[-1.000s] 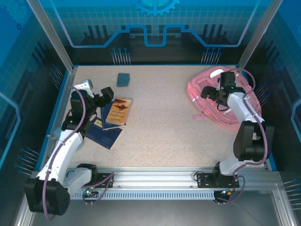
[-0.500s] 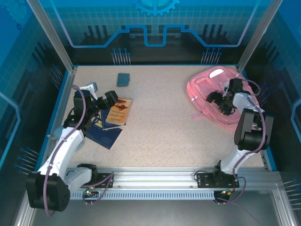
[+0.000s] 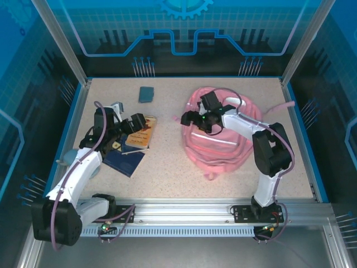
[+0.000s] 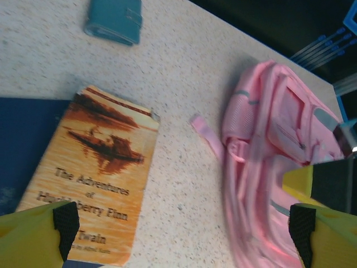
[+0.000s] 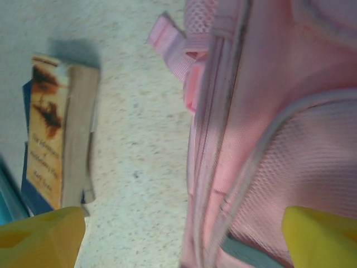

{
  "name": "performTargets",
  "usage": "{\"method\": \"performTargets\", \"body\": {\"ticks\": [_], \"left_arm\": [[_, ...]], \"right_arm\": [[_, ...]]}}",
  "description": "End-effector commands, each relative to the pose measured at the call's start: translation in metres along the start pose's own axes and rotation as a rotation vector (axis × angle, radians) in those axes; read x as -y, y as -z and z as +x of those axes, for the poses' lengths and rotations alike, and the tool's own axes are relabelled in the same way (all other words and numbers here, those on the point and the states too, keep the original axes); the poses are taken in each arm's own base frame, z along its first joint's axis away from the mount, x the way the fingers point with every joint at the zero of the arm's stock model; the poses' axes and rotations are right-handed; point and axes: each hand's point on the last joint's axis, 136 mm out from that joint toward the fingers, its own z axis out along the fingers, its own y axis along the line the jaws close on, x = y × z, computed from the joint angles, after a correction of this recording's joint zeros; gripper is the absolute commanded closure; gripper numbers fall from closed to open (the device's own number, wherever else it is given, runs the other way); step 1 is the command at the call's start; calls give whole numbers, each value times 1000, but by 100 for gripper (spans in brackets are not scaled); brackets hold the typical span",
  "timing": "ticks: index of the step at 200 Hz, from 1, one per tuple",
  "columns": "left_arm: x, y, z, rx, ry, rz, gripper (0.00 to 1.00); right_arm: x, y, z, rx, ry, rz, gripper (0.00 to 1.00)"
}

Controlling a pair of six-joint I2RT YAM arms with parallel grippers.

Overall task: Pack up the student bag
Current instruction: Move the student bag to the top-center of the table, then rotate the student bag at the top-center of the table.

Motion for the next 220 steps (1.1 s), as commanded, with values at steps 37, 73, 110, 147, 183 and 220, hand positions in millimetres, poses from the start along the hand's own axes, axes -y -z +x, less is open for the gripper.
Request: {"method": "performTargets", "body": {"ticks": [37,73,110,147,183,220], "left_arm": [[55,-22,35,-155,-43,120,1],[101,-47,68,-262,-36,179,7],[155,-77,118,-441,7,275,25],[161,-102,152,-543,50,235,35],[113,-130,155,-554,2,31,40],[67,-167,134,-536,-1,-79,44]], "right_arm": [[87,92,-30,108,12,297,6],[145,115,-3,81,-60,388,6],[164,92,29,-4,-143,339,10],[142,57,43,-41,-207,202,14],[99,27,40,-62,-194,44,16],[79,16,15,-27,-135,2,16]]}}
